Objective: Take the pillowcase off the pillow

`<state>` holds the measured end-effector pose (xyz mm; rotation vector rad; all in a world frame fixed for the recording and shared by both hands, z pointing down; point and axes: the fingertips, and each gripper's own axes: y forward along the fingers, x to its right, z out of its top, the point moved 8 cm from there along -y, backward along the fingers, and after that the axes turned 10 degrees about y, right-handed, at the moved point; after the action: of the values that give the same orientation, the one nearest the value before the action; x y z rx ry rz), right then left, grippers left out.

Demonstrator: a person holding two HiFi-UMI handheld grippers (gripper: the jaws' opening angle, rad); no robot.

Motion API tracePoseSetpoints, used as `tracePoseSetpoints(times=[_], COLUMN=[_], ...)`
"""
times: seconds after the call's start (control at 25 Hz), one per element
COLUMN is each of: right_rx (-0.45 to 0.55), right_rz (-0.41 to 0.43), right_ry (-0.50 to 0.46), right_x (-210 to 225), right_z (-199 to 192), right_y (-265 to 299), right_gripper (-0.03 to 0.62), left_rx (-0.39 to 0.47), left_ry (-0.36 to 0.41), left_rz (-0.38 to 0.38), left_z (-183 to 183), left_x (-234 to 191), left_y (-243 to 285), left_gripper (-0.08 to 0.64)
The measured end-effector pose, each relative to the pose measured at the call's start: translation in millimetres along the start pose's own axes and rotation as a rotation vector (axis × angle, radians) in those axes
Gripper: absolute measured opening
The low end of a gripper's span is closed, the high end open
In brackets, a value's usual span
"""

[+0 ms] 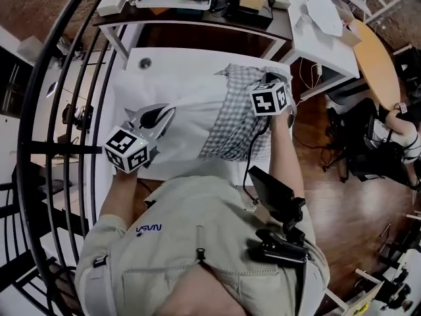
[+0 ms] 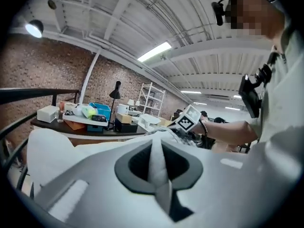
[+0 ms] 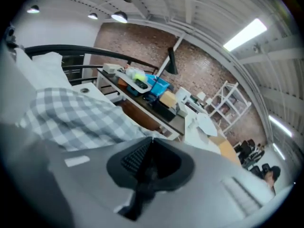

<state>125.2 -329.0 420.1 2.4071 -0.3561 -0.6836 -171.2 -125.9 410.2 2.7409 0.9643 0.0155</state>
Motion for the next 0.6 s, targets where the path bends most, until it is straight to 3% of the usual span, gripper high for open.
tracePoseSetpoints(times=[0.16,0.28,0.44,0.6], right_rx=[-0.079,-0.046,0.075,0.153], right_rz=[-0.018,0.016,0.036,0.082], right_ry=[0.061,0.107,0.244,0.359], right_x=[10,5,13,-6], right_z=[-48,-67,-60,-66], right_y=[26,34,4,-49], right_gripper=[0.012,0.017,0.115,0.126], left_rx=[-0.061,-0.109,-0.098,-0.031], left_ry=[-0.07,-0.075,0.042,0.199], left_rz=[-0.024,-0.017,-0.003,0.033], left_z=[-31,-49,-33,-4], left_x=[-31,-44,-48,-31], left_y=[56,95,109,87], left_gripper=[0.021,0.039,0.17,0.264])
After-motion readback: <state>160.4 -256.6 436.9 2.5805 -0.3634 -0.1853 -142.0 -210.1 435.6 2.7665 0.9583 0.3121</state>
